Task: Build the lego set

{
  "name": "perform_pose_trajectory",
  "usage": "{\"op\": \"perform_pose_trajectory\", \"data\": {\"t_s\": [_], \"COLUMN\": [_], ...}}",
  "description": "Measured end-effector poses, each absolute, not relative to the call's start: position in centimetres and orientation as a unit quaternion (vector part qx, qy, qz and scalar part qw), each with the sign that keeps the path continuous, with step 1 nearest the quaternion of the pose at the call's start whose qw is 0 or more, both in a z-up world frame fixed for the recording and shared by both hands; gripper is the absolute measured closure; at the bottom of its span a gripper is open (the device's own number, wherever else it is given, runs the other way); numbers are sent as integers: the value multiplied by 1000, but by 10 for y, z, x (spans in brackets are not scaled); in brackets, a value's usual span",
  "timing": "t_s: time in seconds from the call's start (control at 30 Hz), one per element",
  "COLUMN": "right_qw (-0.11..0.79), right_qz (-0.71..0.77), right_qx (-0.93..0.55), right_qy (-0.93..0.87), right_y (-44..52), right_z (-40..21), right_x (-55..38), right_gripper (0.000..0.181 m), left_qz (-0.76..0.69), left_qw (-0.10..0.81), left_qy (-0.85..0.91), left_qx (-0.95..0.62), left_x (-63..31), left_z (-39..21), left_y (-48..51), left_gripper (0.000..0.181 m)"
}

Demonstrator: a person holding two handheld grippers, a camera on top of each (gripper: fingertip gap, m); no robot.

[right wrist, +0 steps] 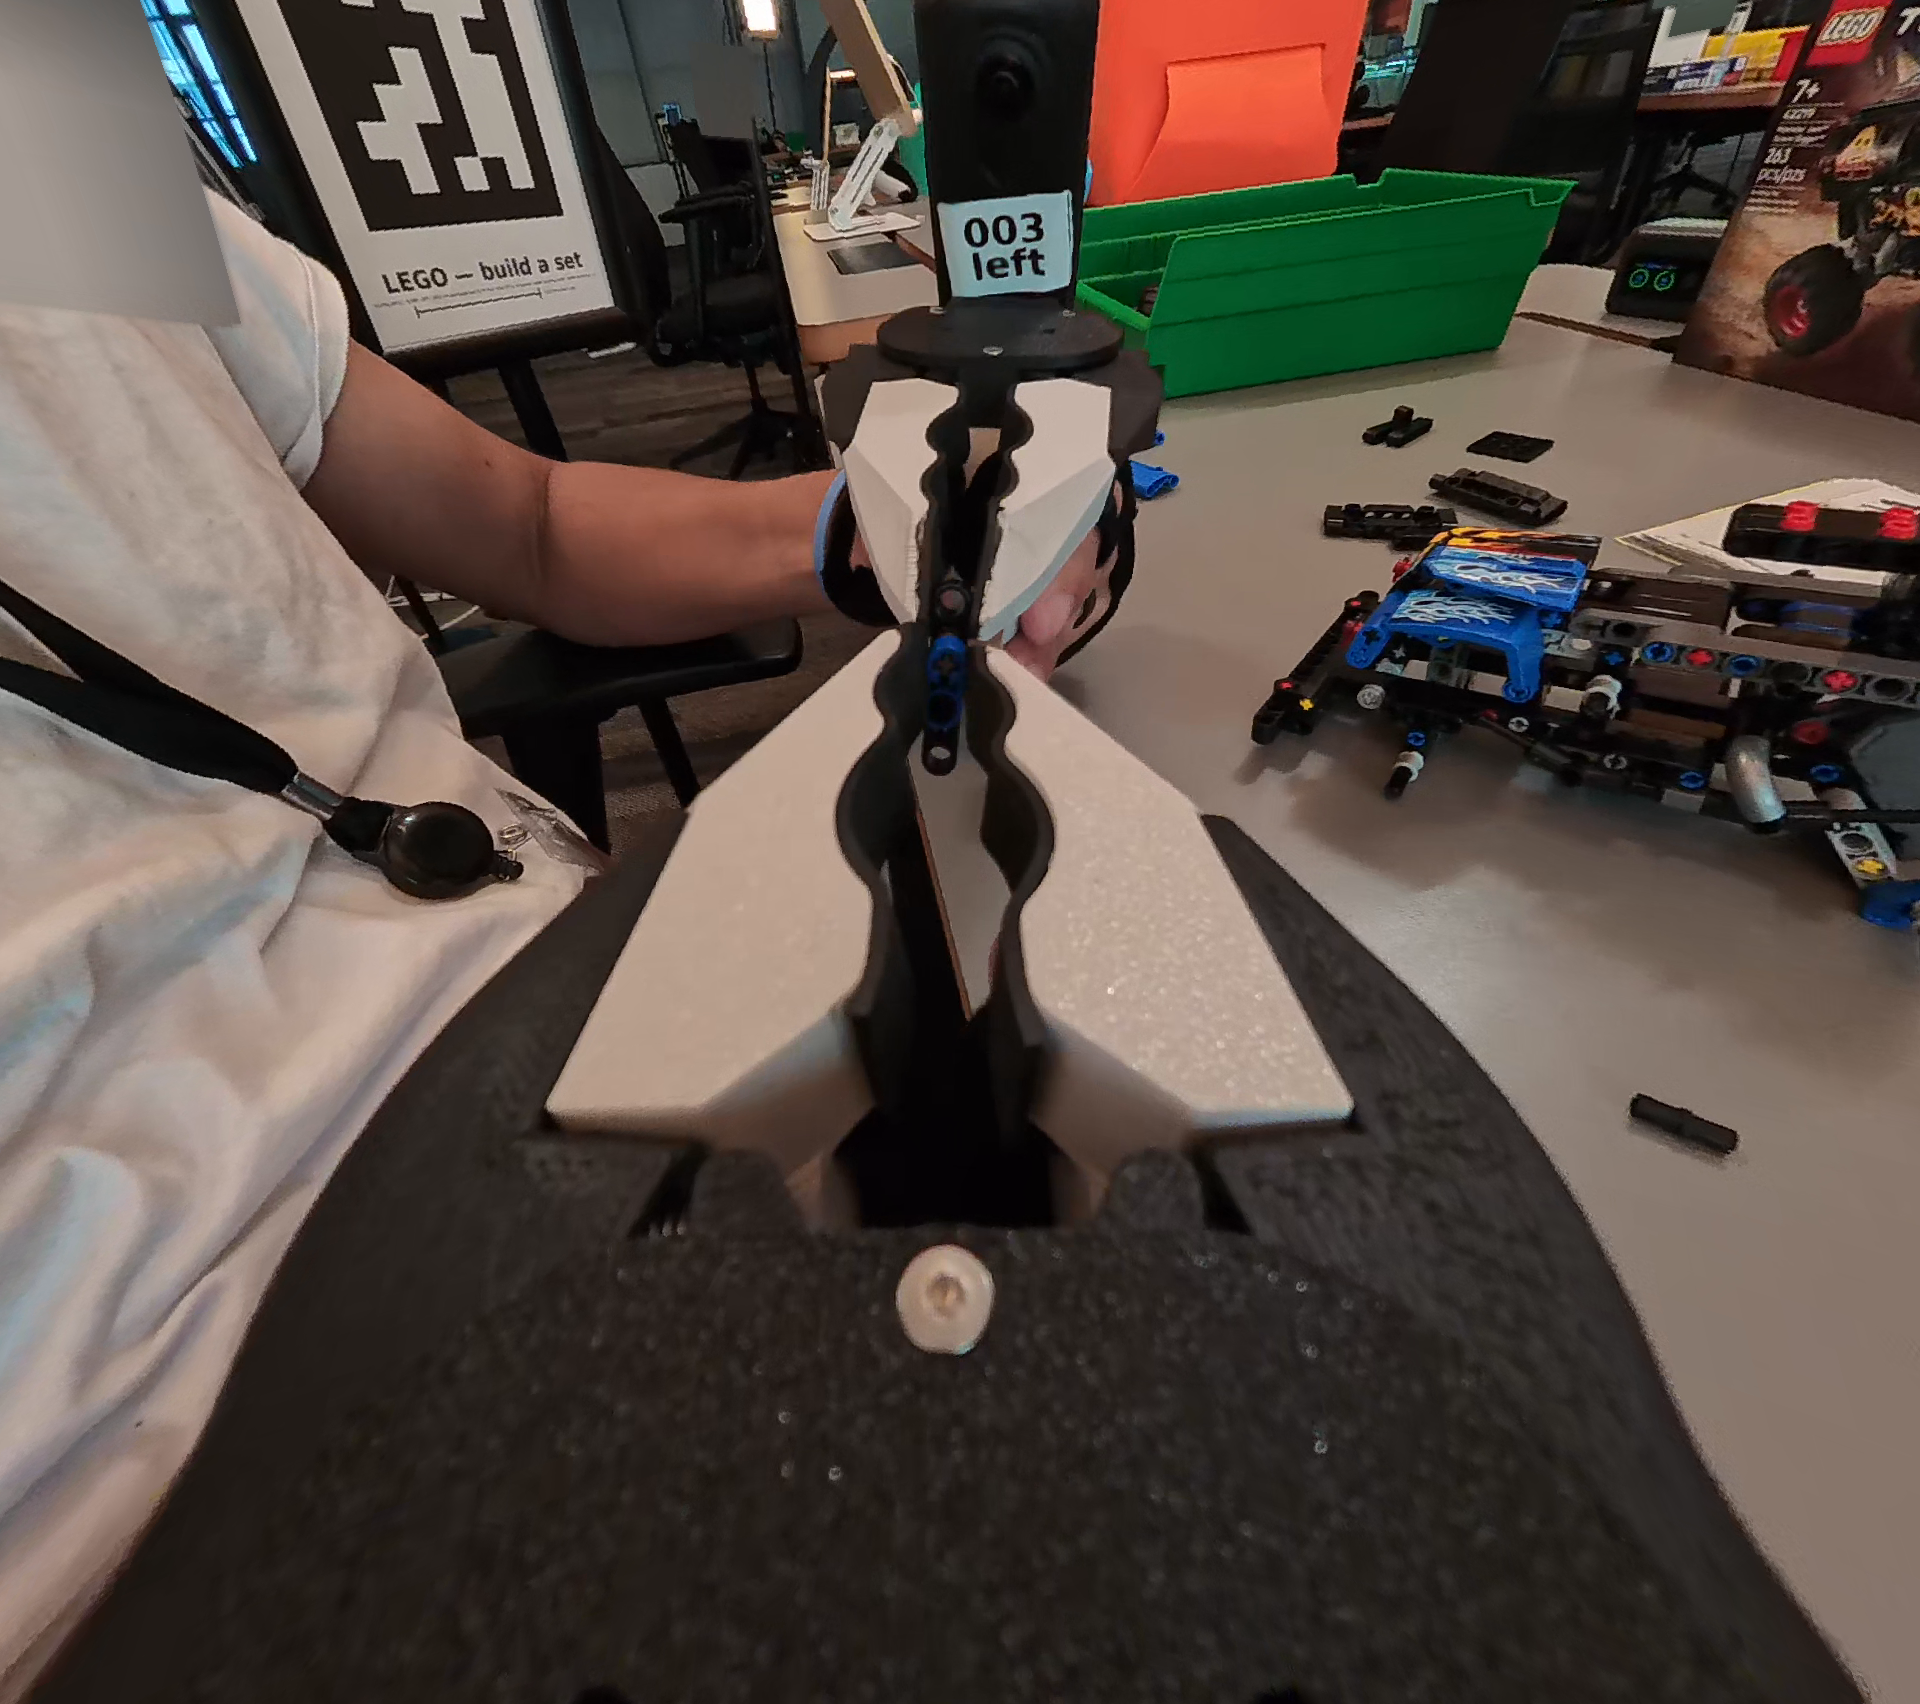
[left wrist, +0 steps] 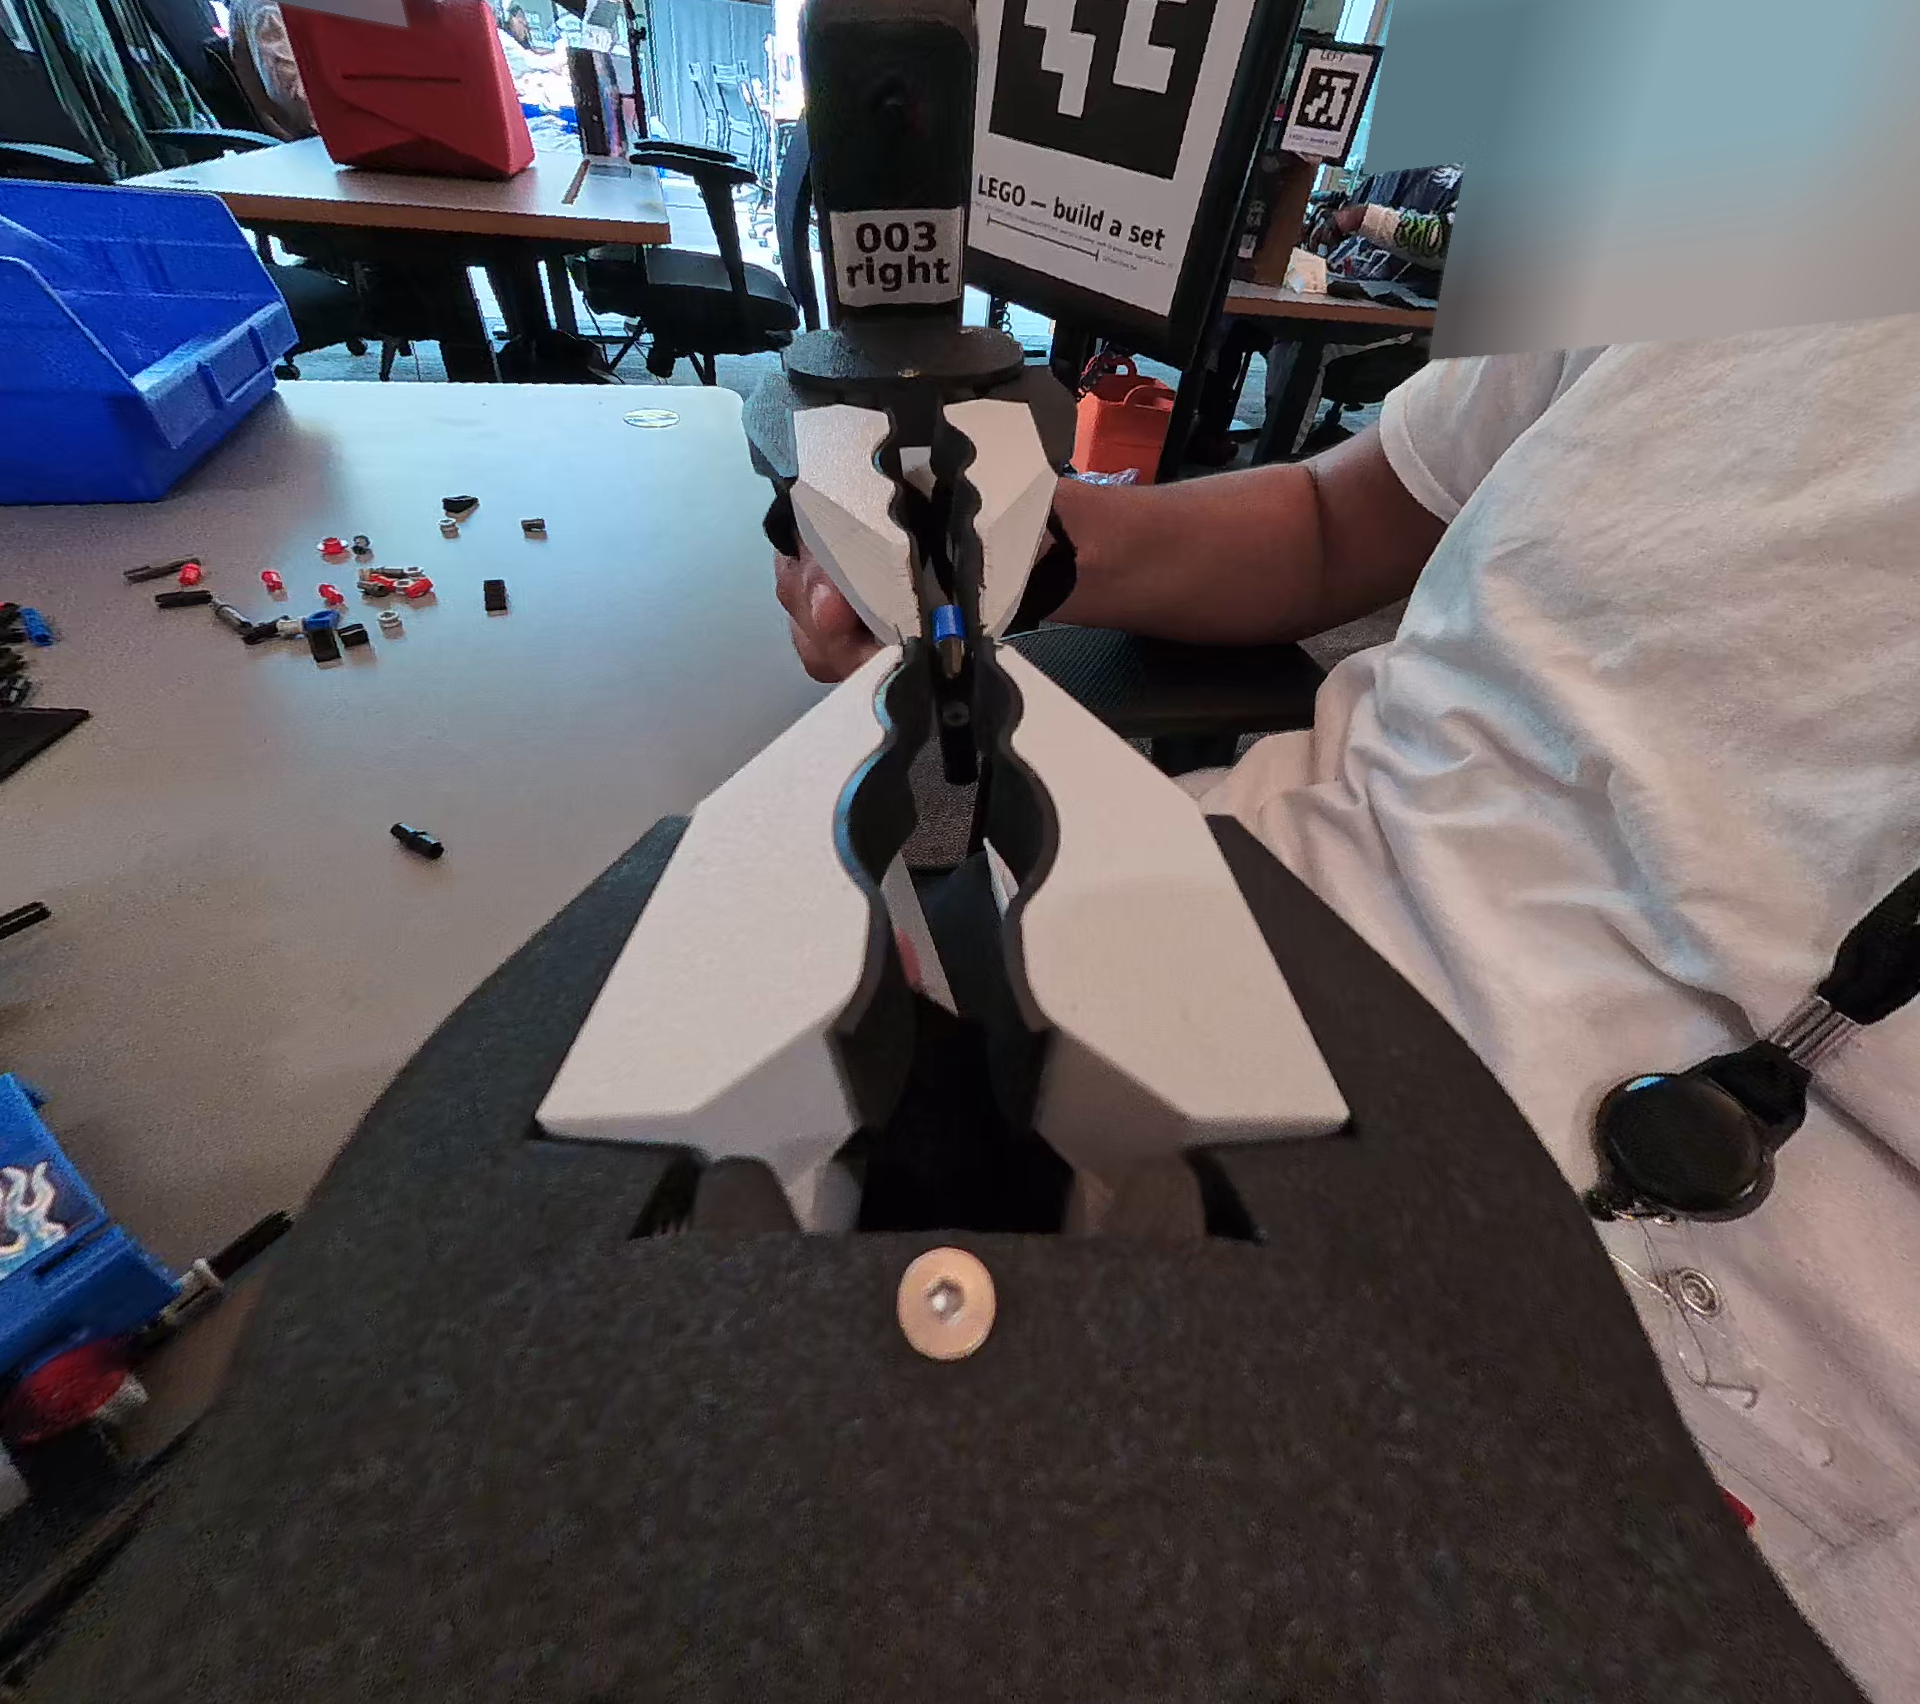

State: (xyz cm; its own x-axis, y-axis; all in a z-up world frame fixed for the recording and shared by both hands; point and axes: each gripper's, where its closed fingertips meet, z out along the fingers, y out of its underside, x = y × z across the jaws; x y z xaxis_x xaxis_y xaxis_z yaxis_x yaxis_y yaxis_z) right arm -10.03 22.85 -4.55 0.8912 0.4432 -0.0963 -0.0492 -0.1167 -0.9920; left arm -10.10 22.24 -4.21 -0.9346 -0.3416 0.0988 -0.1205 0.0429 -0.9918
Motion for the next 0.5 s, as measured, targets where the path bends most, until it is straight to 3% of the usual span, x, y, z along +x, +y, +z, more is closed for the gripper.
{"op": "perform_pose_trajectory", "data": {"t_s": [0.5], "right_qw": [689], "right_qz": [232], "right_qx": [-683], "right_qy": [-75], "right_y": [213], "right_z": [-19], "right_x": [-71], "right_gripper": [174], "left_qz": [-710], "left_qw": [68], "left_qy": [669], "left_qx": [-207], "left_x": [-89], "left_z": [-27], "left_y": [241], "left_gripper": [176]}}
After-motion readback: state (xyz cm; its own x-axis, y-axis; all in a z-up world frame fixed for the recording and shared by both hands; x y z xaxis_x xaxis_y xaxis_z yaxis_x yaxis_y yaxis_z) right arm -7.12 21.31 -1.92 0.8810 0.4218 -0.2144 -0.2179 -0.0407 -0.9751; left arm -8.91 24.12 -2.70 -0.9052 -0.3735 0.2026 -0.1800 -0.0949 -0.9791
